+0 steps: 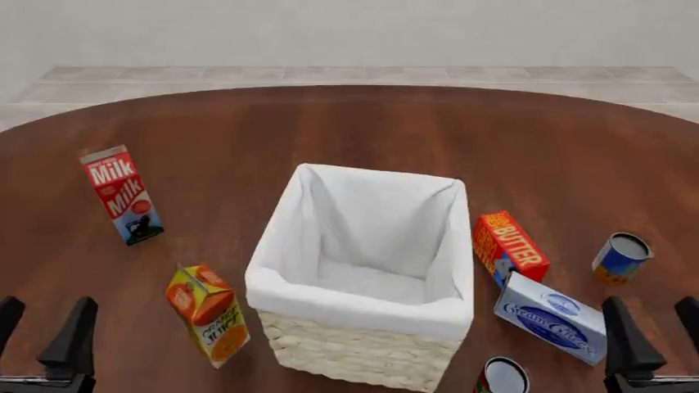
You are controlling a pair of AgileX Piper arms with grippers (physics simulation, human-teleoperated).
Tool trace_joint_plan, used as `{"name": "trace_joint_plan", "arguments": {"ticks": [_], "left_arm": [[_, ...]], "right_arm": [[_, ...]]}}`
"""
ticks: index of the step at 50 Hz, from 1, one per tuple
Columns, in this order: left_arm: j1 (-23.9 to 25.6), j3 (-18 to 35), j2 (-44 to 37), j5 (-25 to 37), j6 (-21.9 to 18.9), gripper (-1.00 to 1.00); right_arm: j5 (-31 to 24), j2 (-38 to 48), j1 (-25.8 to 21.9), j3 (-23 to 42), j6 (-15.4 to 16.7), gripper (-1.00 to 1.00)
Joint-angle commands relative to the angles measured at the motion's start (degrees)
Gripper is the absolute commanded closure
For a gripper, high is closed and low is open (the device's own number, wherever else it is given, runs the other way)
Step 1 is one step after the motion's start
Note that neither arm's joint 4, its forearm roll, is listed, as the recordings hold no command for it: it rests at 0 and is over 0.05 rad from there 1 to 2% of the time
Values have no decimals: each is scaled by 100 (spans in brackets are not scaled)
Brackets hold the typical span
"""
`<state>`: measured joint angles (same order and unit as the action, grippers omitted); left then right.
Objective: Pick up the orange juice, and put it in the basket.
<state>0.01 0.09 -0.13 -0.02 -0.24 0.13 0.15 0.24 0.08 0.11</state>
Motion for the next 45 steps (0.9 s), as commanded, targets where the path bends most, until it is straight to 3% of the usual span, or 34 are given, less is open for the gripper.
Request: {"name": "trace_joint_plan", "arguments": {"ticks": [1,24,26,28,45], "left_arm": [[9,14,-17,10,0,-100],[65,92,-43,13,-212,-100],[192,163,-160,-35,-406,-100],[128,243,-260,-65,-266,-100],[695,1434,-1024,-42,-711,-100]], "right_arm": [[4,28,-33,16,18,-100],[7,-6,-49,34,75,-100],[-1,-5,-47,32,73,-100],[0,-4,-56,31,83,-100],[4,-2,-126,33,111,-100]]}}
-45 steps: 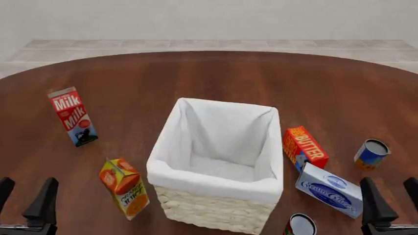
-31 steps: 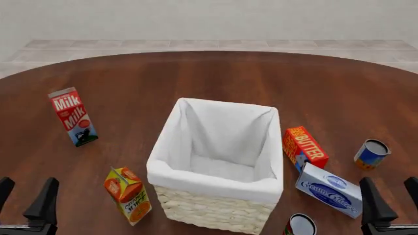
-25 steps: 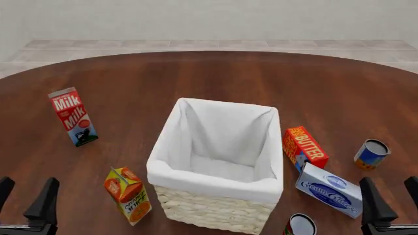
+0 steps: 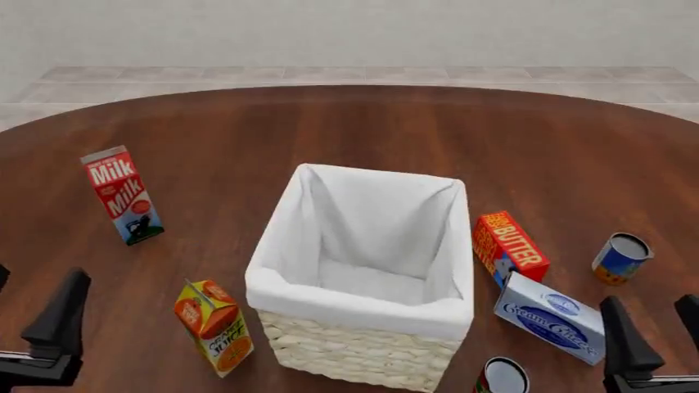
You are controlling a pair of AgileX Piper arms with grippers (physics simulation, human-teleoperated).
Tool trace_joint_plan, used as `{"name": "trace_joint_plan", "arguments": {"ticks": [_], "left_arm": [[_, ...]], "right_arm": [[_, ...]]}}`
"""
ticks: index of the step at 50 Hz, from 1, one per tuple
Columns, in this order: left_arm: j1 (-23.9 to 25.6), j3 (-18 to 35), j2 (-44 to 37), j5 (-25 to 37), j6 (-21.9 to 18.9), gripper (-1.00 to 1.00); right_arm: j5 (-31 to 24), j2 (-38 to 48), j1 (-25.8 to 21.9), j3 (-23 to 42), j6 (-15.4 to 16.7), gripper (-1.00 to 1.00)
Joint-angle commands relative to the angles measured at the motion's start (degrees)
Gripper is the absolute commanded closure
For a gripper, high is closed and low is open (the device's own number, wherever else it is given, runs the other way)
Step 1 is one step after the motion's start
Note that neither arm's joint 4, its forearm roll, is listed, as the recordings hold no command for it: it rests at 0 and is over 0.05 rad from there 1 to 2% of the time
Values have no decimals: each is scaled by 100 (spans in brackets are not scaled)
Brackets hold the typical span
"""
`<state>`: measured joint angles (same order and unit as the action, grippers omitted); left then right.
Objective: Pick up the orange juice, and put it in the basket.
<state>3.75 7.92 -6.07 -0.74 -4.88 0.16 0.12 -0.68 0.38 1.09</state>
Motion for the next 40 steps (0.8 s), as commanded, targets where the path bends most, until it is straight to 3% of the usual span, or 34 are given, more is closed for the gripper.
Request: {"name": "trace_joint_plan", "arguments": {"ticks": [1,14,22,27,31,35,40], "left_arm": [[366,723,-436,67,-286,-100],[564,1742,-915,489,10,-100],[1046,2164,-1243,773,-472,-100],[1135,2374,-1345,948,-372,-100],[1611,2415,-1456,1214,-669,-100],[1576,2706,-1565,1426,-500,-100],[1726,2957,-1638,1721,-607,-100]], "right_arm": [[0,1,-34,2,14,-100],[-6,2,-43,1,-40,-100],[3,-4,-96,-12,58,-100],[0,-2,-100,-12,40,-100],[-6,1,-97,-13,12,-100],[-4,-1,-102,-10,8,-100],[-10,-1,-104,-11,1,-100]]}}
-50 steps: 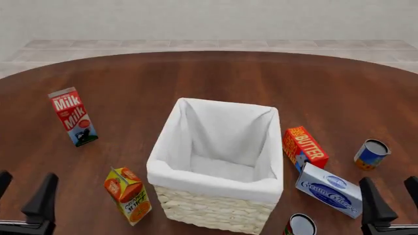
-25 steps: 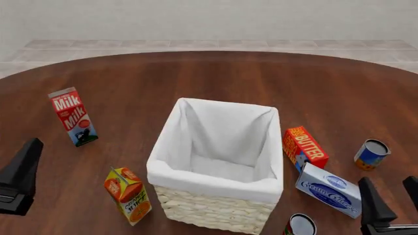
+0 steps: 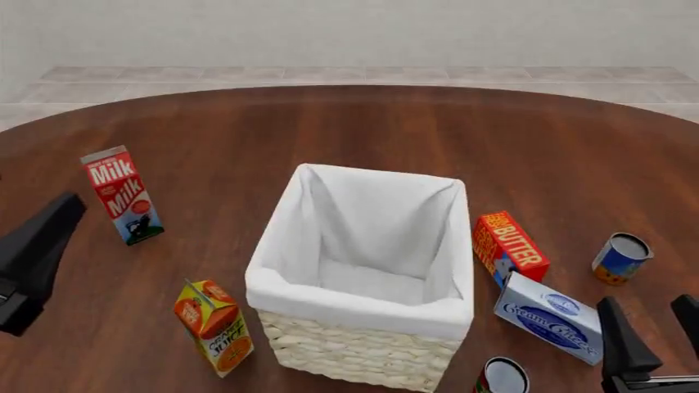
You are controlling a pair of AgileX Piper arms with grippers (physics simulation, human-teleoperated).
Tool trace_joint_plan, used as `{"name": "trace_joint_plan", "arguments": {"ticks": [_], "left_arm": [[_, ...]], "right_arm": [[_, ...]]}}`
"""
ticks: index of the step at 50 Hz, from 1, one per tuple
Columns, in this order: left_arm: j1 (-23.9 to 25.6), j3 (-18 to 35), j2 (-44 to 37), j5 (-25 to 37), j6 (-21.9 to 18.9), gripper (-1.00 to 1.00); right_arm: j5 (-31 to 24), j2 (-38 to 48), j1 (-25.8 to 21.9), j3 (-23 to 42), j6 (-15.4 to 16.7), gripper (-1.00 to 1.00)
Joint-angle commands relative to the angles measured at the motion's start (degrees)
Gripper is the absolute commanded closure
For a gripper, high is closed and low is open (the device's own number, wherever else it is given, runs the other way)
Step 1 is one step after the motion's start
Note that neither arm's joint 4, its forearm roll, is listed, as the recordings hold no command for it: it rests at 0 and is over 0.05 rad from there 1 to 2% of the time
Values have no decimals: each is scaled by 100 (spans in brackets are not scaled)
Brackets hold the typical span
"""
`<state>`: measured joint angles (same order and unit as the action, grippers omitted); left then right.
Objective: Pick up the orange juice, and put it in the basket.
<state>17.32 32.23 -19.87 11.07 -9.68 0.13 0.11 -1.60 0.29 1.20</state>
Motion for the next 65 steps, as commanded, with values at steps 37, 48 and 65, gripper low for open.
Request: {"name": "trace_joint_plan", "arguments": {"ticks": [37,48,65], "left_arm": [[958,883,-1277,2118,-769,-100],[1068,934,-1425,2784,-874,-100],[770,846,-1359,3000,-995,-100]], "right_arm": [[-1,-2,-14,2,-58,-100],[6,-3,-11,0,-96,-100],[11,-3,-48,8,-102,-100]]}}
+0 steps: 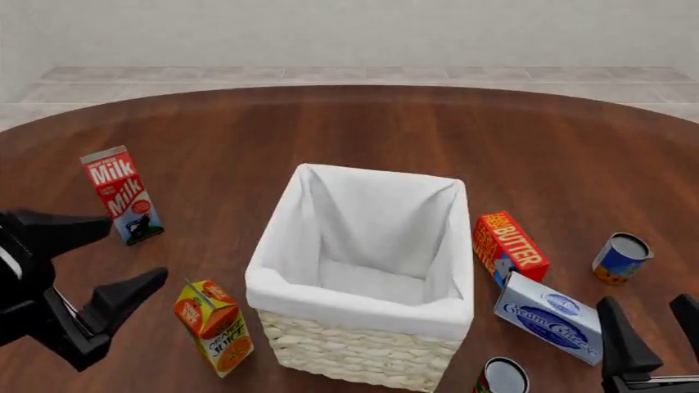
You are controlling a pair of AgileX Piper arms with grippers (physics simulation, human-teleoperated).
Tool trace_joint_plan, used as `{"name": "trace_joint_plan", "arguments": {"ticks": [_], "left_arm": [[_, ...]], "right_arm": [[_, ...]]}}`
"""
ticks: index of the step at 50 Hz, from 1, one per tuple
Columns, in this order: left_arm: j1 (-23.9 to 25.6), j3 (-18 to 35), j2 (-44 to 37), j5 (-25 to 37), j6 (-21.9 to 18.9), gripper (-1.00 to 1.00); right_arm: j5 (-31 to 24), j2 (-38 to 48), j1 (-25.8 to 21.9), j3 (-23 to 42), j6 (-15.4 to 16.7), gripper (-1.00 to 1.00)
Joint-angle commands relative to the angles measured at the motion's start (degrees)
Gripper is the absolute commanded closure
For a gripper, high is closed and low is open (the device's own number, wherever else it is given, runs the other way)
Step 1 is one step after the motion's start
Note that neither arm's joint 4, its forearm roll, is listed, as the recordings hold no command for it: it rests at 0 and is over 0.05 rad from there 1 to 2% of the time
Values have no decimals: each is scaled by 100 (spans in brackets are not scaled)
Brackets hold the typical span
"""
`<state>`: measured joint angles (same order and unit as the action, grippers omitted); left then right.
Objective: Pick up the orange juice, and put it in the basket.
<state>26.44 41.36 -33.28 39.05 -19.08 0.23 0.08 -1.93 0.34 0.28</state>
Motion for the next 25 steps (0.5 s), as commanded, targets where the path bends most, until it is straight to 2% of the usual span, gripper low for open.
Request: {"name": "trace_joint_plan", "arguments": {"ticks": [1,10,25], "left_arm": [[-143,-67,-18,203,-55,-100],[-365,-398,-205,8,-243,-100],[81,-809,-167,-449,278,-100]], "right_arm": [[2,0,-15,3,-9,-100],[4,-1,-39,14,-9,-100],[6,-3,-34,23,8,-100]]}}
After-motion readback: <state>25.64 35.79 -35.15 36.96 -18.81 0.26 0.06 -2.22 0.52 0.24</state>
